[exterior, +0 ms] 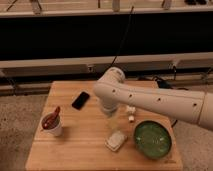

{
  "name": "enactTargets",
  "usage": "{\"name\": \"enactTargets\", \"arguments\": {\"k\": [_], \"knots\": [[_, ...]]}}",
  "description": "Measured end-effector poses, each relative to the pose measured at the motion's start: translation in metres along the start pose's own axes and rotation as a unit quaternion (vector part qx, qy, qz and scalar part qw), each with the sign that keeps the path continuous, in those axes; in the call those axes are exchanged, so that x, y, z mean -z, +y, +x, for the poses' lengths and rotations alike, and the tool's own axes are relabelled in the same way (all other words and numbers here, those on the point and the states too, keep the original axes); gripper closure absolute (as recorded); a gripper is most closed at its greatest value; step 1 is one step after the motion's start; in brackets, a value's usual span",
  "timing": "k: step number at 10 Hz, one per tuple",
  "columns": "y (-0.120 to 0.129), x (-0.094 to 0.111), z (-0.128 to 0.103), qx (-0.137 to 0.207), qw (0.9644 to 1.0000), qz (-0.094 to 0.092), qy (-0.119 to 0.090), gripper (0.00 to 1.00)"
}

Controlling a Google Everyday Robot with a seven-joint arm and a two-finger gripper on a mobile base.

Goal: Move the arm in a circular motion

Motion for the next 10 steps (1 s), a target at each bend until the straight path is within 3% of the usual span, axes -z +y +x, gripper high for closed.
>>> {"name": "enactTargets", "arguments": {"k": [3,6,10], "knots": [[-0.002,-0.002,0.006,-0.004,1.0,0.0,-0.002,0.2],[0.021,-0.001,0.027,-0.016,0.9998,0.002,-0.006,0.2],[0.027,-0.001,0.039,-0.038,0.9992,0.004,-0.013,0.2]]}}
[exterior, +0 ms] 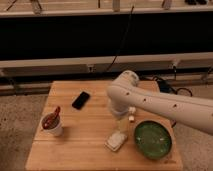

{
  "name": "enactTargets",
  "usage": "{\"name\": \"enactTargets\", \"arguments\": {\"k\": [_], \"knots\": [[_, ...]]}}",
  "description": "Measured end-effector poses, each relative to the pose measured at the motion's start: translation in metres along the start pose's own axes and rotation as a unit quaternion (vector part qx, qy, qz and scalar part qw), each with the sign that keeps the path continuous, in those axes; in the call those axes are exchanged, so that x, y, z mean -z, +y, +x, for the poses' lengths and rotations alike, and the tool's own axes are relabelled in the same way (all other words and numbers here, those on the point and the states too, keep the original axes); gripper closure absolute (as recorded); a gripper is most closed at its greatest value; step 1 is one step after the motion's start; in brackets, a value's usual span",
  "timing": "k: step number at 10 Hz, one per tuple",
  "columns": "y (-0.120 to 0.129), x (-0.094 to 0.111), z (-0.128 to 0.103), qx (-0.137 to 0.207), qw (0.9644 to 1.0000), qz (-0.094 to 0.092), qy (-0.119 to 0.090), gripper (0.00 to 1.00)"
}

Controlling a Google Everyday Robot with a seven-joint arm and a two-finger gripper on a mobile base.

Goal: Move the arm in a circular motion

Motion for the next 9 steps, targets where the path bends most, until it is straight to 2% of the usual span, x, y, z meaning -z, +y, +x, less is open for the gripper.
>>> {"name": "enactTargets", "arguments": {"k": [1,3,6,9], "knots": [[0.002,0.0,0.005,-0.002,1.0,0.0,0.0,0.2],[0.015,0.002,0.032,-0.011,0.9999,-0.001,0.002,0.2],[0.018,0.002,0.042,-0.027,0.9996,-0.002,-0.002,0.2],[0.025,0.004,0.076,-0.047,0.9989,-0.002,-0.002,0.2]]}}
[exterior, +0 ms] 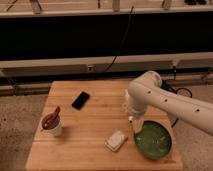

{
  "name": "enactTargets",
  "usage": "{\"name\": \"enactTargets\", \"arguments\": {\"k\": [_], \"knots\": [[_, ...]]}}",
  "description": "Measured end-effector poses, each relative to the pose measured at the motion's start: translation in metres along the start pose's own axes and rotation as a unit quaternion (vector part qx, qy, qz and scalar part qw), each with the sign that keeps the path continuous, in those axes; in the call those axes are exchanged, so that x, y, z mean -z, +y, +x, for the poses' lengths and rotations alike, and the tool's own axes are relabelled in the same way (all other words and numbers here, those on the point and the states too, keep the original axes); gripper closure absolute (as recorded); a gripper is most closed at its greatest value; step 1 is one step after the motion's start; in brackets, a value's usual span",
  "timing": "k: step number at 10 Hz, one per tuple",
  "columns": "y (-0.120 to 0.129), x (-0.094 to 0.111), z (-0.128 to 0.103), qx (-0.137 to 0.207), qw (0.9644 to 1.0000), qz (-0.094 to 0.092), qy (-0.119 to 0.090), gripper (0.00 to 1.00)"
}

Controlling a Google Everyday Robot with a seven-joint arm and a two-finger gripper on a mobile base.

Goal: Move the arm in a circular motion

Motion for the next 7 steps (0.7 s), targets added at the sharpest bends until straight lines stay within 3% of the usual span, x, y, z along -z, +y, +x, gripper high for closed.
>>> {"name": "enactTargets", "arguments": {"k": [7], "knots": [[-0.035,0.0,0.026,-0.009,0.9999,0.006,0.003,0.2]]}}
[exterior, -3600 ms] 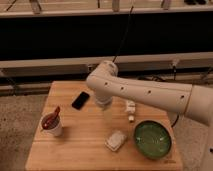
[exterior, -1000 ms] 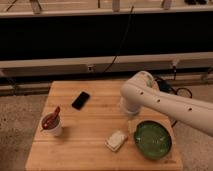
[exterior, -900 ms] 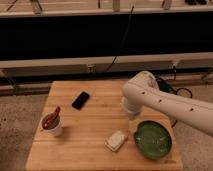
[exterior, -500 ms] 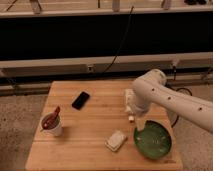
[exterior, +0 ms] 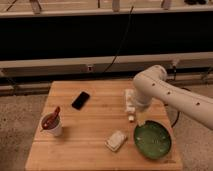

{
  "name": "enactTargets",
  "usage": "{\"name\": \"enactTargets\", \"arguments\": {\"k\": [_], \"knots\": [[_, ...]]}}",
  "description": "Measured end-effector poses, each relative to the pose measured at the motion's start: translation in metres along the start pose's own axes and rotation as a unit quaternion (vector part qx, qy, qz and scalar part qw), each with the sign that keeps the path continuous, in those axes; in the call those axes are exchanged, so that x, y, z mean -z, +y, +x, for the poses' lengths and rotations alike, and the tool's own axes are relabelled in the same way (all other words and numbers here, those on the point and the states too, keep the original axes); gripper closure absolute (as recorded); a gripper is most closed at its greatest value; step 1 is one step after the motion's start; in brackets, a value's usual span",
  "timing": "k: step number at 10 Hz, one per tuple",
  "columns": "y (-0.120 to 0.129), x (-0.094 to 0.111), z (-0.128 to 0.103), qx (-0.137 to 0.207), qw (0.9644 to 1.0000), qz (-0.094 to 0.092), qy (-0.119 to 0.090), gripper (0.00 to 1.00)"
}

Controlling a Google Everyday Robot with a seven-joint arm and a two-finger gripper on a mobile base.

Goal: Move the arm in a circular motion

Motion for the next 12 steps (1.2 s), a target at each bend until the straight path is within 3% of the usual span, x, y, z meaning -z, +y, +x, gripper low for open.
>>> {"name": "enactTargets", "arguments": {"k": [7,12], "knots": [[-0.041,0.0,0.014,0.005,0.9999,-0.002,0.011,0.2],[-0.066,0.0,0.007,0.033,0.9993,-0.005,0.014,0.2]]}}
